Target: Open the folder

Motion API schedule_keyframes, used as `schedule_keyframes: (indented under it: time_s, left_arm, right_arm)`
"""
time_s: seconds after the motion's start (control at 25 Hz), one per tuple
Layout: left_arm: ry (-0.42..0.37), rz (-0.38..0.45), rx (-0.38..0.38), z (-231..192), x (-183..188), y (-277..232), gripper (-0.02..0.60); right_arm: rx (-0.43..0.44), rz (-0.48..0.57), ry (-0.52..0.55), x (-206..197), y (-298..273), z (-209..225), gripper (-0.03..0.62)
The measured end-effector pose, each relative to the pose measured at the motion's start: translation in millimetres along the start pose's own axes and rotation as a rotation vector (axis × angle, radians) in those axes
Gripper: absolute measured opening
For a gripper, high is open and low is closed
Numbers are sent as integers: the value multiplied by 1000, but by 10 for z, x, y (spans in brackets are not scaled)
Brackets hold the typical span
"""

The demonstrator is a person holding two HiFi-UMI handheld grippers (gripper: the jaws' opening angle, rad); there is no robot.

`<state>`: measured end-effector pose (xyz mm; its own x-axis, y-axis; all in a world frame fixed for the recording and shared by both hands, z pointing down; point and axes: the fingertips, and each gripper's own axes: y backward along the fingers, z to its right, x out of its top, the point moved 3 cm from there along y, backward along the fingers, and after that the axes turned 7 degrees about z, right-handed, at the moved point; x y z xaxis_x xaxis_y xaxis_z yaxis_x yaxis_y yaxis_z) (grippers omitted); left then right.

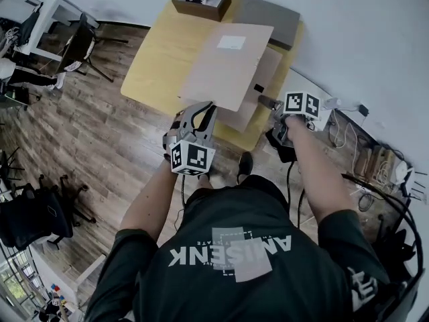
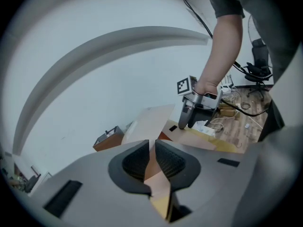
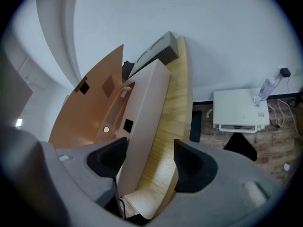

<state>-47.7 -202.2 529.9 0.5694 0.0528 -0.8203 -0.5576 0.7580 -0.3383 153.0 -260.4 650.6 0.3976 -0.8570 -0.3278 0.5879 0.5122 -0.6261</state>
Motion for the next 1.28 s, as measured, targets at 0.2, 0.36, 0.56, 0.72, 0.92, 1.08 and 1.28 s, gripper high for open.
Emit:
schedule_keyframes:
  time_s: [0.2,0.36,0.56,0.72,0.92,1.08,1.28]
  left_arm:
    - [99,-15,125,-211,-35,7,39]
    - [66,-29,176,-316,-61,2,43]
    - [-108,-38,183,-314,-101,-38,77]
    - [-298,-52,174,-277,-57,-149,94]
    - [-275,-51,176,-367,15,-278,90]
    - [-211,-72,143,-340,-27,-301,18]
    - [-88,-85,131,-389,-25,-198,6]
  right_arm:
    - [-5,-21,18,25,-51,-18,304]
    - [-4,-35,29,36,-76,-30,304]
    - [1,-58,48,41,-108,-45,304]
    - [8,-75,60,42,-121,-70,304]
    - [12,-85,80,57,-121,-73,304]
    - [22,-91,76,63,-115,-53,304]
    - [44,-105,63,63,-106,-23,304]
